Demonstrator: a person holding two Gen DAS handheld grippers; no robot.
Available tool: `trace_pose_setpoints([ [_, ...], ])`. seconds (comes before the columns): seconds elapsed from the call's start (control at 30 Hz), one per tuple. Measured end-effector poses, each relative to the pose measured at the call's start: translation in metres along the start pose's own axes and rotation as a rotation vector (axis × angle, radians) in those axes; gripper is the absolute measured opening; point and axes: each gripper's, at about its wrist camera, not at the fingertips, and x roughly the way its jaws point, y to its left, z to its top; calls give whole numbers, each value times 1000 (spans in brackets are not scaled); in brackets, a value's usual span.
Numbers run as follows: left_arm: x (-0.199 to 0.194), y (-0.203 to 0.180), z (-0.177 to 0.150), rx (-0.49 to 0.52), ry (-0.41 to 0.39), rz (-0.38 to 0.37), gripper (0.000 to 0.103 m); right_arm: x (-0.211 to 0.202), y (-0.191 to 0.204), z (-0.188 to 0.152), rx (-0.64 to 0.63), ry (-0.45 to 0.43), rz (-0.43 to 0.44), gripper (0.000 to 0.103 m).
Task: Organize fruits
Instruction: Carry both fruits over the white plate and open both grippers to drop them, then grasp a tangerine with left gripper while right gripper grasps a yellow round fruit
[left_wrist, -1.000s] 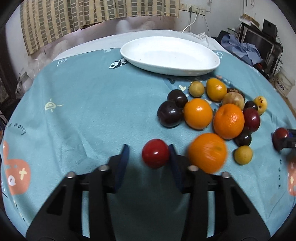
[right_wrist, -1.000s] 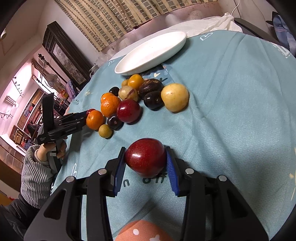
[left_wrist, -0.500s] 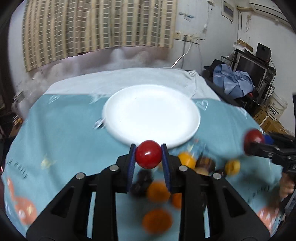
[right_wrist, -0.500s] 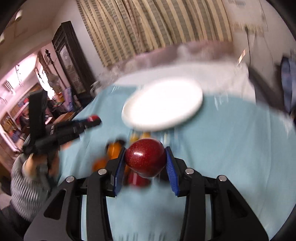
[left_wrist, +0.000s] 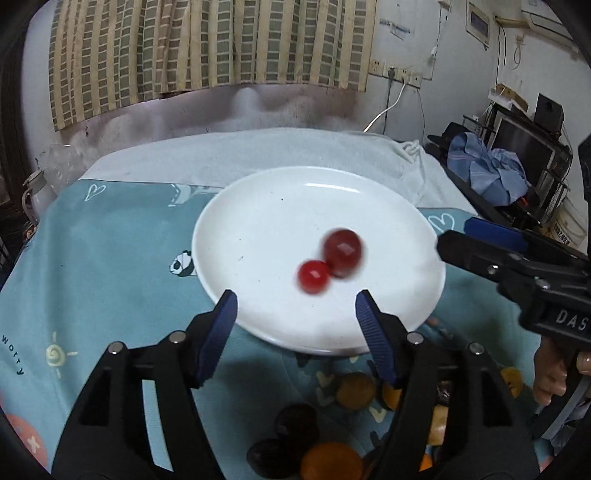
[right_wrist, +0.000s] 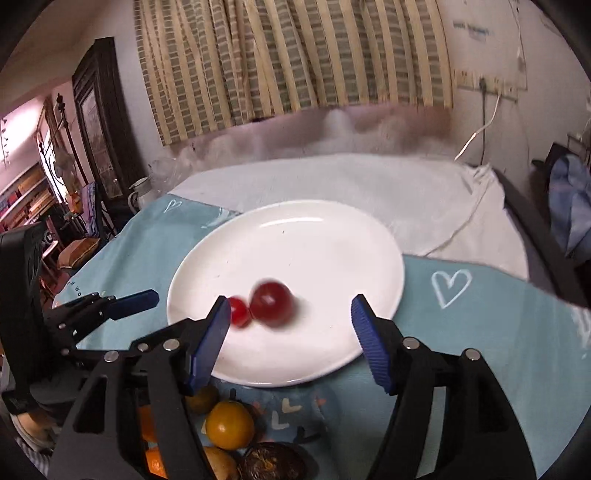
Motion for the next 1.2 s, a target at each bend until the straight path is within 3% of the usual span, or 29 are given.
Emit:
trace_pose_setpoints([
  [0.07,-19,3,-5,-8,-34,14,68,-19,0,-5,25,2,34,68],
  [0.2,-58,9,-30,-6,-79,48,81,-59,6,-36,-1,27,44,70],
  [0.33,-86,1,-78,35,-52,62,86,-87,7,-76,18,31,44,71],
  [0.53,-80,-16,-129,115,56,69,87,-108,3,-112,44,48,64,71],
  [0.77,-74,-8,-126,91,78,67,86,-110,-10,-115,106,58,39,71],
  [0.97,-66,-11,-126,99,113,29,66,-106,-21,-116,172,80,44,71],
  [1.03,-62,-12,-125,99,128,9,52,-106,-21,-116,166,81,40,71],
  [1.1,-59,-12,-124,90,138,-19,46,-104,-20,-118,155,90,32,71],
  [1.2,-57,-12,-123,78,138,-29,45,-99,-17,-118,125,116,8,70],
])
